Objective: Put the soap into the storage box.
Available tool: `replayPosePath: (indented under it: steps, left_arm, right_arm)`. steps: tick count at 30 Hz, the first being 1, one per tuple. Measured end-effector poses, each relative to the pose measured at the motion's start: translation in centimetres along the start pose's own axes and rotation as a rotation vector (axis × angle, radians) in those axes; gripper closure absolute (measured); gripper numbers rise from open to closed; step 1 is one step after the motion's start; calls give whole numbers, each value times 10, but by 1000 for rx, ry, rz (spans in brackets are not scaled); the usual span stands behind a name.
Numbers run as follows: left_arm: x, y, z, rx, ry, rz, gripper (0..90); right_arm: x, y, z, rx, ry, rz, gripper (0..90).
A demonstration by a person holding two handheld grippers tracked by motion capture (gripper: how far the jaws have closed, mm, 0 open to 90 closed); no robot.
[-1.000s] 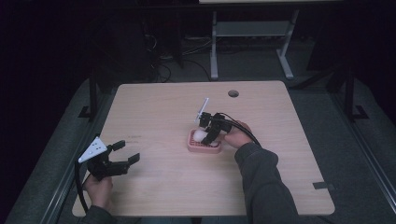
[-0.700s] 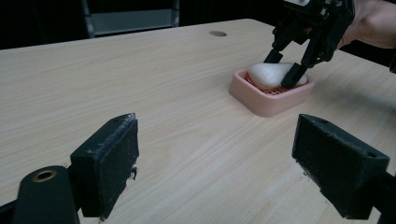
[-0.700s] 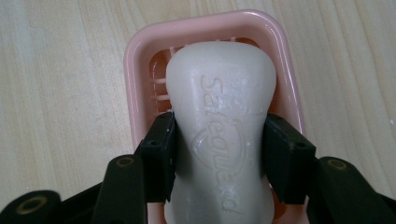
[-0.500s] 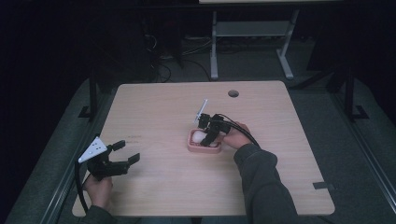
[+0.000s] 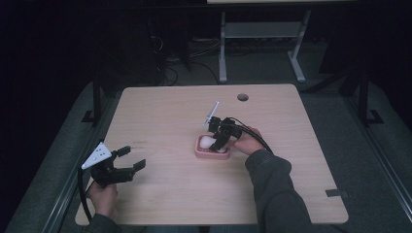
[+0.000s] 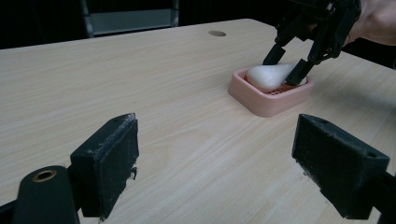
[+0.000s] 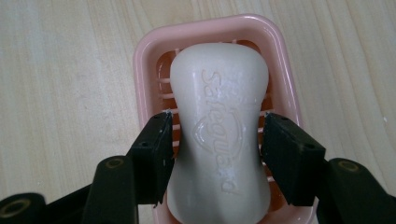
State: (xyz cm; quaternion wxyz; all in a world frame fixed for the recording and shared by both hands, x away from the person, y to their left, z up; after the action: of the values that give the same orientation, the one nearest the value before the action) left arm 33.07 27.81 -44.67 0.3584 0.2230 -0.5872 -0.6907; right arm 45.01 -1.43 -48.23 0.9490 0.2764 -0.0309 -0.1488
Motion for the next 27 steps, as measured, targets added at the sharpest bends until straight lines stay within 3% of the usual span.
replayPosePath:
  steps: [27]
  left_arm:
    - [1,-1,-1,-4,-1,1,141]
  right_arm:
    - [-5,-5,25,66,-18,-2,390]
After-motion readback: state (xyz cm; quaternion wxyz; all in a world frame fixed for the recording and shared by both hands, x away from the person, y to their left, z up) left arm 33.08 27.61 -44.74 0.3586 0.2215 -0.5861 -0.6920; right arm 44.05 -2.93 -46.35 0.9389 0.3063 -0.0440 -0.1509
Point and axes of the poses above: each handheld gripper's, and its own axes: z roughly backward along the jaws, y roughly out of its top, x roughly to its right, the point moved 7 cm from there along -z, roughly forward along the jaws, and after that the axes turned 9 degrees about x, right-handed, at the moved point
